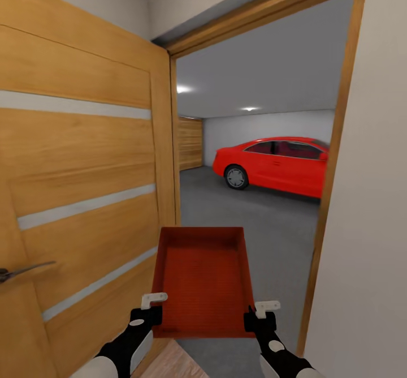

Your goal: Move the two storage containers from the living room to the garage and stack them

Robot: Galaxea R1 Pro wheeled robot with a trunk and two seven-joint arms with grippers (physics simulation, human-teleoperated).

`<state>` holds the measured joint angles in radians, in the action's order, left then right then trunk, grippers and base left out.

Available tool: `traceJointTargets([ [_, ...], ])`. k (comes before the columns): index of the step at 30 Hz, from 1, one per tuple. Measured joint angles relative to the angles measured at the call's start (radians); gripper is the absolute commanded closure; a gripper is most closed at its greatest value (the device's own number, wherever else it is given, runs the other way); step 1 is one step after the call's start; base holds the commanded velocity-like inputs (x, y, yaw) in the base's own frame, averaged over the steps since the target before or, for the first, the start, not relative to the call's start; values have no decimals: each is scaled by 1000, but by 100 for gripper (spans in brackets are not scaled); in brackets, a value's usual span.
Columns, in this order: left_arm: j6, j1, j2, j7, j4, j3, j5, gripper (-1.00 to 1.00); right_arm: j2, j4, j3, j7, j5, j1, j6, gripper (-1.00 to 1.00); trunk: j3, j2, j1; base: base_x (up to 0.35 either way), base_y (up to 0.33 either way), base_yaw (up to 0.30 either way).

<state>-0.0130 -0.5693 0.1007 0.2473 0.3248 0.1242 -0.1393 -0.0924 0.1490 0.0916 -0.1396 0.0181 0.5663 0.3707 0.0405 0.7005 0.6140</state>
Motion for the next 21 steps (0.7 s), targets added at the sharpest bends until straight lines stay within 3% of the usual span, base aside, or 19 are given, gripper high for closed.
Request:
traceJointTargets([
  [21,0,0,0,1,0,0,0,100,0,0,0,0,1,0,0,100,0,0,0,292,228,-283],
])
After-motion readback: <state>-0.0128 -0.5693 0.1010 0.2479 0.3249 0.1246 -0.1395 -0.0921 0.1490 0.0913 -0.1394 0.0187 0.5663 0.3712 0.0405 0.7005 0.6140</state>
